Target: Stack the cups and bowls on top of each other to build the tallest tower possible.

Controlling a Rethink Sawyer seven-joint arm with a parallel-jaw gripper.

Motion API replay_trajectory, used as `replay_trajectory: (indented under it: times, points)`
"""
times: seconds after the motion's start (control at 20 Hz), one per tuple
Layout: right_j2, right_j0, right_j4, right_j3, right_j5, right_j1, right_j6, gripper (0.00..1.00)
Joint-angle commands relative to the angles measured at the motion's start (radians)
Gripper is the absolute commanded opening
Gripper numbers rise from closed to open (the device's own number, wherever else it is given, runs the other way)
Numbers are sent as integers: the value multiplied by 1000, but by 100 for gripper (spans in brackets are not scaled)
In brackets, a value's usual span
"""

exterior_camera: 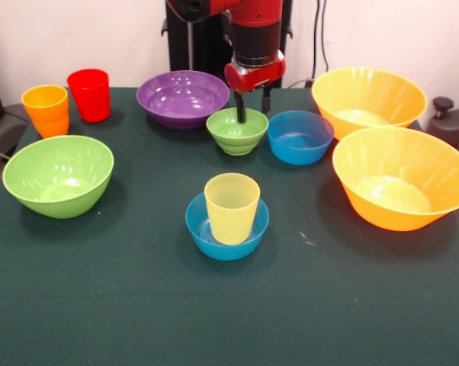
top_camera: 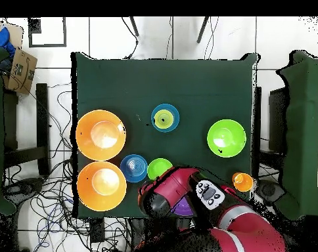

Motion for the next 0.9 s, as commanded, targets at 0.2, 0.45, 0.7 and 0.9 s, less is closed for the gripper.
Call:
replay_trajectory:
  times: [0.2, 0.45, 0.7, 0.9]
  points:
    - [8, 21, -28, -53, -18, 15, 10, 100]
    - [6, 26, -36, -50, -30, 18, 15, 100]
    - [1, 34, -31, -57, -36, 15, 31, 0]
    - [-4, 35, -20, -57, -33, 13, 40, 0]
